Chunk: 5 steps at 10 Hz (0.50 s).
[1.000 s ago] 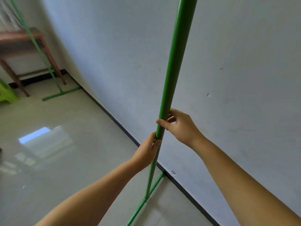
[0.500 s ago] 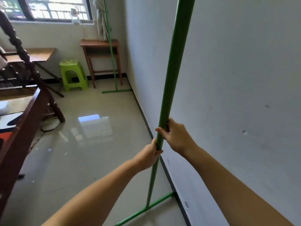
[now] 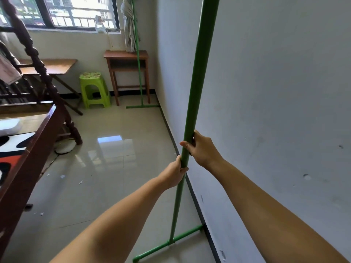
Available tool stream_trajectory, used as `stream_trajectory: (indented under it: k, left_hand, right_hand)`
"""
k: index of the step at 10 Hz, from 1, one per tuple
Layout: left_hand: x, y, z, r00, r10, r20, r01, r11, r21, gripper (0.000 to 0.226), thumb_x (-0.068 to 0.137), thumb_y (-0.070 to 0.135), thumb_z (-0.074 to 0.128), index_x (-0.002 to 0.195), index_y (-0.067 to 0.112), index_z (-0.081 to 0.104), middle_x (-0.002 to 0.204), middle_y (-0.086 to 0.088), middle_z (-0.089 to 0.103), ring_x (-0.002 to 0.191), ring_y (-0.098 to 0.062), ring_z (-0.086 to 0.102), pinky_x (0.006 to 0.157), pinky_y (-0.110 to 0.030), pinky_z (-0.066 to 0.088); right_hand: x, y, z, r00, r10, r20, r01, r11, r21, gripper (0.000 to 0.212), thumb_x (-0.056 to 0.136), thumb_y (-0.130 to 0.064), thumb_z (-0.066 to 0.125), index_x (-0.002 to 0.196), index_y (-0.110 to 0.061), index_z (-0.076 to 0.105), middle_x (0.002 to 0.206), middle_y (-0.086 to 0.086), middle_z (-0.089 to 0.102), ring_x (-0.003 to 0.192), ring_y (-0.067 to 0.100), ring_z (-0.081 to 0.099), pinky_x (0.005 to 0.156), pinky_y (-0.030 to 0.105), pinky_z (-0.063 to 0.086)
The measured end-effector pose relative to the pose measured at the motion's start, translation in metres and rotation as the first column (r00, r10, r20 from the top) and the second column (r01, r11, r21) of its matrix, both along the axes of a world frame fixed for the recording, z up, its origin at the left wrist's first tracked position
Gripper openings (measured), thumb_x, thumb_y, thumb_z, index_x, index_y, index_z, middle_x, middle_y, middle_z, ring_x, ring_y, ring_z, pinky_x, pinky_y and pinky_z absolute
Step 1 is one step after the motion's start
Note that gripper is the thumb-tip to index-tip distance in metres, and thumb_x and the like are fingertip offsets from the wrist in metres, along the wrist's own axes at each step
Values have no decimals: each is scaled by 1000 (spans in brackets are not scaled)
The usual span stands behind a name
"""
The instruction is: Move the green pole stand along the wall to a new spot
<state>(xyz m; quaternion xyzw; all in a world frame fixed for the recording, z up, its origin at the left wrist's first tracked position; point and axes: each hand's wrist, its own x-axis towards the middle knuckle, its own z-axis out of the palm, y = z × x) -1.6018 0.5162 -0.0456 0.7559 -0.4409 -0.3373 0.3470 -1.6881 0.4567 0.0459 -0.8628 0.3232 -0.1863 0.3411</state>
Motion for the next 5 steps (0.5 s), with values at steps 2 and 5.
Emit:
stream_trajectory:
  k: [2,5]
  left_hand:
    - [-3,2,-2,1000,-4,-5,4,1000,-10,34,90,16,45,122,11,37,116,-20,57,100,-26,57,87,-35,48]
    - [1,42,3,1000,5,31,-1,994,-105,45,86,20,54,127,16,35,118,-10,57,106,-17,57,93,-29,48]
  right_hand:
    - [-4,2,-1,1000,-13,-16,13,1000,3,36,85,-29,55,113,-6,48,110,16,65,98,31,65,83,28,50]
    - [-71,12,63,994,-5,108,-4,996,84,67,78,-47,55,136,-25,29,133,7,53,118,24,54,97,40,47]
